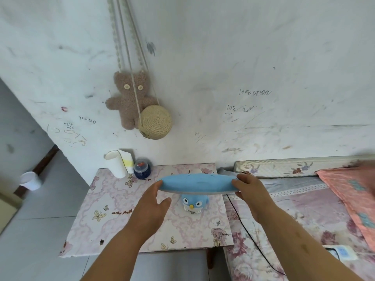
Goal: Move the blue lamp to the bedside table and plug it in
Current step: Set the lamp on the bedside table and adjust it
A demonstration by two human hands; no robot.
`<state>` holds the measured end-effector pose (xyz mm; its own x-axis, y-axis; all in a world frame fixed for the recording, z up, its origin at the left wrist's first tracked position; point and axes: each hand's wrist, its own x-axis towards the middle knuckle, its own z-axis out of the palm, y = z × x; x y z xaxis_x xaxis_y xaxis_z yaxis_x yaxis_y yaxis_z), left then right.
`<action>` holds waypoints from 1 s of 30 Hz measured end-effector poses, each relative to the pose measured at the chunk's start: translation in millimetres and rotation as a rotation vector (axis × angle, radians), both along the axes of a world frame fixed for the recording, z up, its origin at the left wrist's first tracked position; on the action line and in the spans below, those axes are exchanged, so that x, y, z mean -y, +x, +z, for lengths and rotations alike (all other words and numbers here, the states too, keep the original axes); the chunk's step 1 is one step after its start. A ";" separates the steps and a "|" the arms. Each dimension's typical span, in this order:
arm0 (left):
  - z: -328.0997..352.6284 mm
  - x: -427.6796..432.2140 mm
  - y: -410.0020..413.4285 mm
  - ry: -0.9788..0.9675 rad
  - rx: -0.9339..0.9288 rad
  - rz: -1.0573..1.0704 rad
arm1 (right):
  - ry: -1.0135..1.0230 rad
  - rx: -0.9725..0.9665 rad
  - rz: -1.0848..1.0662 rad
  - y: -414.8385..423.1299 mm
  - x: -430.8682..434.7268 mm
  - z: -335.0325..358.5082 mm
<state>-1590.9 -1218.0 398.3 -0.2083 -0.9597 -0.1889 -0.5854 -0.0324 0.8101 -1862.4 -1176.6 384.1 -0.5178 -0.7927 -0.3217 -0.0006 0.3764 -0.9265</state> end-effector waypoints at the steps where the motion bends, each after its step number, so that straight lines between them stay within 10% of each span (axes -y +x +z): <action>1: 0.9 -0.8 -0.1 0.001 0.001 0.005 | -0.001 0.000 0.003 0.4 -1.4 0.2; 24: -7.1 -17.4 25.9 0.061 -0.008 0.054 | 0.159 -0.005 -0.145 14.6 -25.4 -16.9; 30: -25.6 -27.3 38.4 0.129 -0.046 0.101 | 0.321 -0.211 0.095 38.2 -26.9 -42.4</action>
<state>-1552.5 -1190.7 372.7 -0.1230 -0.9447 -0.3039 -0.5359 -0.1945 0.8216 -1824.2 -1149.7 341.7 -0.5282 -0.7169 -0.4550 -0.2272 0.6356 -0.7378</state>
